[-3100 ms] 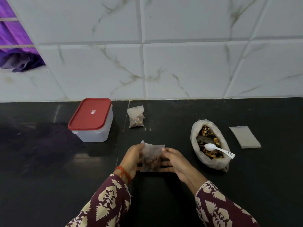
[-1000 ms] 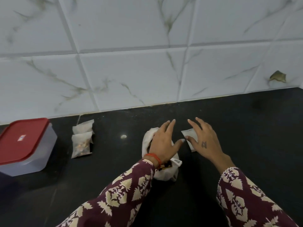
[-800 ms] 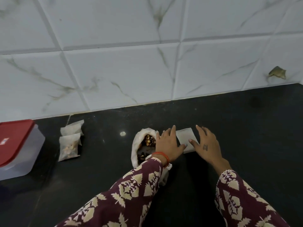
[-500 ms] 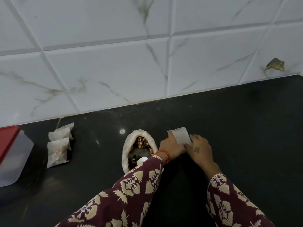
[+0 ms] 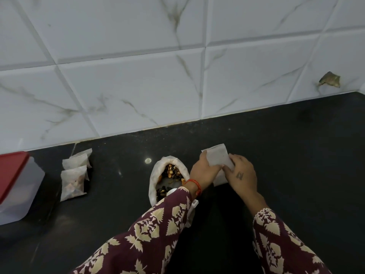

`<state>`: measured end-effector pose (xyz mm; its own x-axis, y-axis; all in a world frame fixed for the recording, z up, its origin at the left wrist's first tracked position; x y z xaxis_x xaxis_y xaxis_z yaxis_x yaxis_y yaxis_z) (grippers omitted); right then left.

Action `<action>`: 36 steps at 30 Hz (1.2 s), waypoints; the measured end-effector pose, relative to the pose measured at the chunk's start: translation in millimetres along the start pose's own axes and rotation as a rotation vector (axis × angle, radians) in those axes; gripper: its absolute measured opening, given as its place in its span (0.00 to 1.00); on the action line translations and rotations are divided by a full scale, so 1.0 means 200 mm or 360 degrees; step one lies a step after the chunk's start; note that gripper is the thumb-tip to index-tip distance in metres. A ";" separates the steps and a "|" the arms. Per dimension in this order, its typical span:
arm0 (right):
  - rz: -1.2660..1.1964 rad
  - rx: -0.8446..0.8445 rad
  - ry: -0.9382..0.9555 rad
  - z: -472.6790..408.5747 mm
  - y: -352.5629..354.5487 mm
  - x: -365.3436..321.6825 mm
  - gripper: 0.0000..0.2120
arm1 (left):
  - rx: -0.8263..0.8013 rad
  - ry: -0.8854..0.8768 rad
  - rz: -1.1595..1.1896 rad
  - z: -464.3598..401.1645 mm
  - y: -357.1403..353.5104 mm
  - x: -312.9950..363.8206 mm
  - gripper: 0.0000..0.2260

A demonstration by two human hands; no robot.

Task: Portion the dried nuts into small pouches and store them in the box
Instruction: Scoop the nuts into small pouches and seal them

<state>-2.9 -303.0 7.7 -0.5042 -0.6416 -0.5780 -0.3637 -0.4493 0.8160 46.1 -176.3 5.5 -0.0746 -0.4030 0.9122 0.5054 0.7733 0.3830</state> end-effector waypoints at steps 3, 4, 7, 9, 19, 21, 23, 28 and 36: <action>-0.0347 0.0056 -0.0051 0.05 0.06 -0.07 0.21 | 0.0163 -0.0063 0.0232 0.06 0.09 0.02 0.29; -0.0481 0.0052 -0.0060 0.08 0.07 -0.10 0.20 | 0.0198 -0.0063 0.0304 0.09 0.12 0.01 0.29; -0.0855 0.0015 -0.0069 0.18 0.07 -0.20 0.18 | 0.0292 -0.0102 0.0493 0.18 0.22 0.00 0.22; -0.1052 -0.0060 -0.0072 0.26 0.05 -0.28 0.17 | 0.0353 -0.0113 0.0555 0.25 0.30 -0.03 0.21; -0.1097 -0.0449 0.0037 0.64 -0.27 -0.62 0.12 | 0.0574 0.0009 0.0627 0.62 0.66 -0.27 0.46; -0.1085 -0.0514 0.0080 0.70 -0.33 -0.68 0.11 | 0.0576 0.0004 0.0620 0.66 0.71 -0.30 0.36; -0.1057 -0.0554 0.0151 0.76 -0.37 -0.74 0.11 | 0.0590 -0.0002 0.0612 0.69 0.76 -0.33 0.27; -0.1029 -0.0867 0.0208 0.86 -0.45 -0.83 0.15 | 0.0618 -0.0031 0.0535 0.75 0.87 -0.39 0.19; -0.1643 -0.0889 -0.0155 0.79 -0.38 -0.82 0.06 | 0.0545 -0.0035 0.0338 0.82 0.91 -0.45 0.46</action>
<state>-15.5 -64.8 39.6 -0.2379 0.2251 -0.9448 -0.2531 -0.9535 -0.1635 3.9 81.6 17.8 -0.0193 -0.2088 0.9778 0.1958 0.9582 0.2085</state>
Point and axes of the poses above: each hand's wrist, its own z-axis away from the middle knuckle, its own y-axis out of the back of the hand, x = y × z, the point moved 9 cm from there along -z, towards the middle knuckle, and after that the axes turned 9 degrees about -y, right-handed, at the moved point
